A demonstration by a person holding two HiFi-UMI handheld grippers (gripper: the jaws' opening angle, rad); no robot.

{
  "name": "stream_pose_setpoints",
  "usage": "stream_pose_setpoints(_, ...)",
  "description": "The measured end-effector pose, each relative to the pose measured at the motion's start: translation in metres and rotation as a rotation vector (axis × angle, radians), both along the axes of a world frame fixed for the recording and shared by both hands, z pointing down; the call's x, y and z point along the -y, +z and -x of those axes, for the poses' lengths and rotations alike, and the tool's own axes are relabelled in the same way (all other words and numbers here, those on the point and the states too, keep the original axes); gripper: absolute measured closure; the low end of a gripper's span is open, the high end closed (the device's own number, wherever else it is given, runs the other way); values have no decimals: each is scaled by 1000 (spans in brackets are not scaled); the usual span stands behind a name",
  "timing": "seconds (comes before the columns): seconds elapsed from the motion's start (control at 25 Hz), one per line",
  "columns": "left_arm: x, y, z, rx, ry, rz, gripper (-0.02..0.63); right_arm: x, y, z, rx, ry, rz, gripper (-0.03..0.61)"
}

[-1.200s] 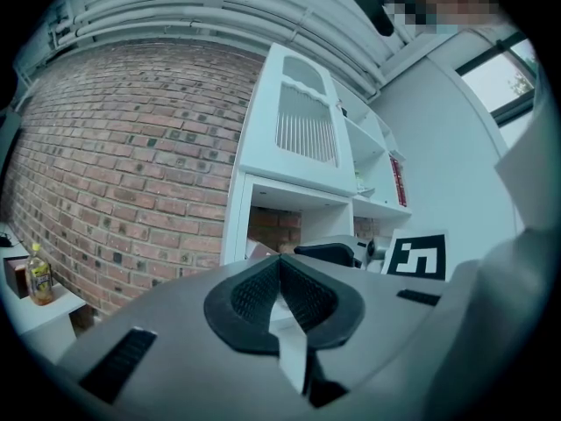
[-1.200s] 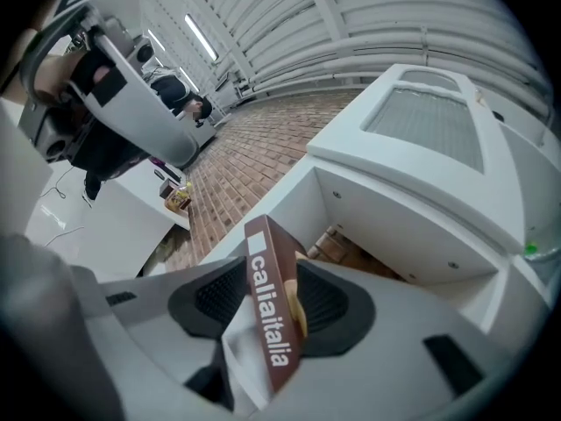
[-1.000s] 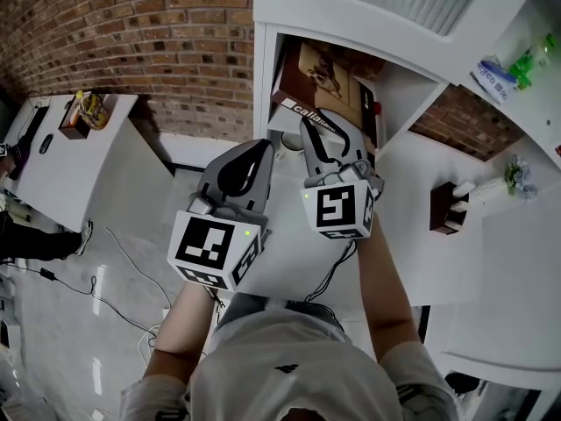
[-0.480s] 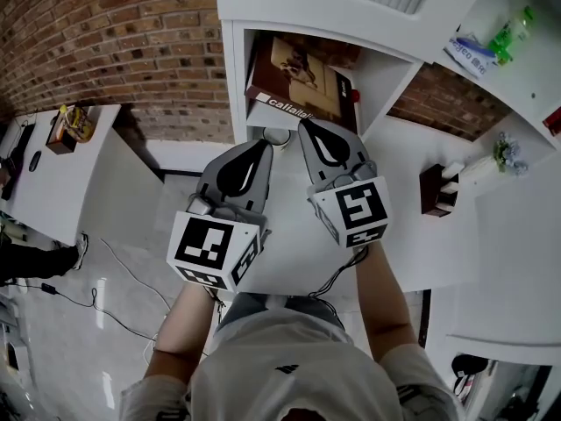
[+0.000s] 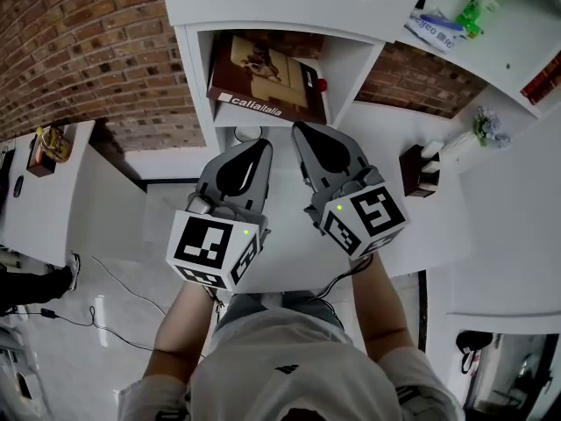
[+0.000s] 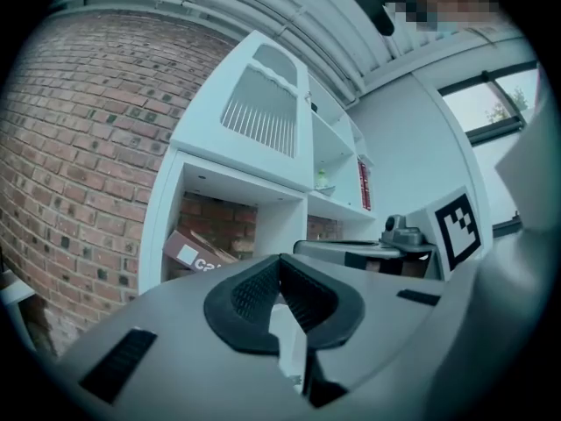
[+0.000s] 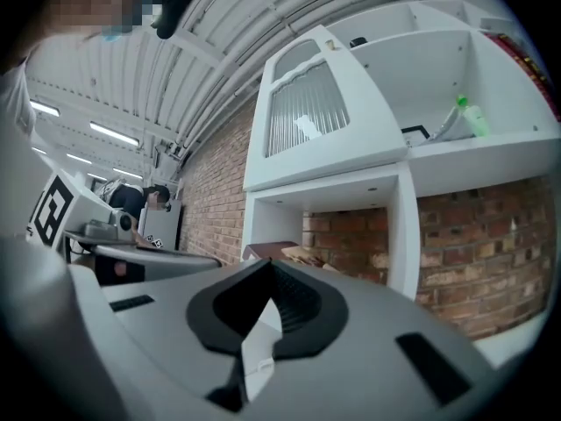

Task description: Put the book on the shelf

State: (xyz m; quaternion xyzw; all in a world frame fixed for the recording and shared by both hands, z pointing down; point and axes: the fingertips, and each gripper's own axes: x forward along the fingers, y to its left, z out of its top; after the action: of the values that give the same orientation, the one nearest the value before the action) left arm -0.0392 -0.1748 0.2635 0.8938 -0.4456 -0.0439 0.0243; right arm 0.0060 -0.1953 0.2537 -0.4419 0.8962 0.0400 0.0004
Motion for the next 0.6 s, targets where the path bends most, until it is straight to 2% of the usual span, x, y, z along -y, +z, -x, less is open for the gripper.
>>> stream_pose_setpoints(0.6, -8, 0, -58, -2, 129, 2, 603, -36, -5, -42, 67, 56, 15, 571)
